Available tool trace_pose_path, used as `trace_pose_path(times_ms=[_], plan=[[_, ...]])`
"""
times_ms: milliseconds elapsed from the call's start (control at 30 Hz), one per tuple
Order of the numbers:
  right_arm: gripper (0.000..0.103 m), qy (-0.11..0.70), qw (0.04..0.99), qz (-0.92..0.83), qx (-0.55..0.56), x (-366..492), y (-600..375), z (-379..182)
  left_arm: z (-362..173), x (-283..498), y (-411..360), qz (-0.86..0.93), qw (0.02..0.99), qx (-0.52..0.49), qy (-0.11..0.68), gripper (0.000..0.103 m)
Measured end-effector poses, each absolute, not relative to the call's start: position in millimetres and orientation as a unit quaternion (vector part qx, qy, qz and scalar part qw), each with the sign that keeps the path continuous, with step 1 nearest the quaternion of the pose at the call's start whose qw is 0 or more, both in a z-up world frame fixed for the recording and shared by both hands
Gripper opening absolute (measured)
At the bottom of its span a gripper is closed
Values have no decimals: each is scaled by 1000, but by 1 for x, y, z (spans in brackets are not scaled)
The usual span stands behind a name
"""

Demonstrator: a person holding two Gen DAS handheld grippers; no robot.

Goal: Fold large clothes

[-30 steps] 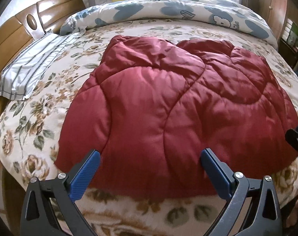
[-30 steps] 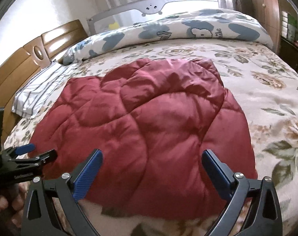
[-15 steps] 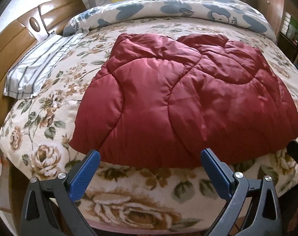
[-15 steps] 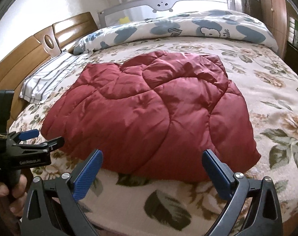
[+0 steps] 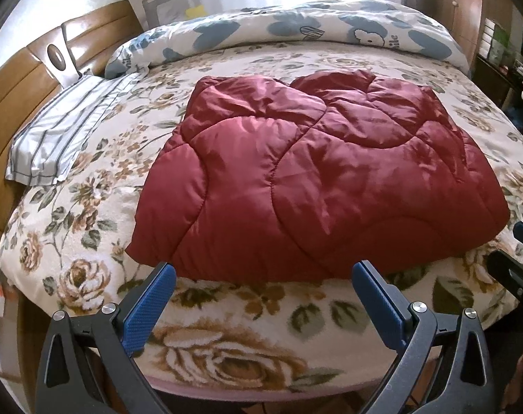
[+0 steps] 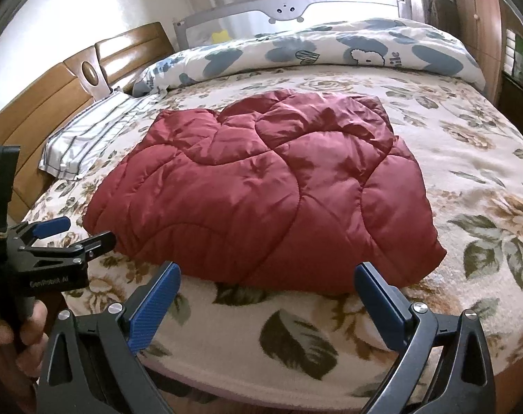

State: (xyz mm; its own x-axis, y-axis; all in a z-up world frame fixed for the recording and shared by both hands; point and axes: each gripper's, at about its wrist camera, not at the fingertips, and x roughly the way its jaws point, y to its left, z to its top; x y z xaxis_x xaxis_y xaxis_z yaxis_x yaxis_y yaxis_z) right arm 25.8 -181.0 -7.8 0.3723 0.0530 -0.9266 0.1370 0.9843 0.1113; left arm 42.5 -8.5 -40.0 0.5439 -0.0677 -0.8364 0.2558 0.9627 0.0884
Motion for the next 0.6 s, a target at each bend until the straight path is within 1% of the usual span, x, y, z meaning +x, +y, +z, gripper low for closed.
trace_pose_path(times_ms=[600], plan=[[101, 561, 823, -33, 85, 32, -188, -12, -47, 47, -17, -90, 868, 113, 475, 102]])
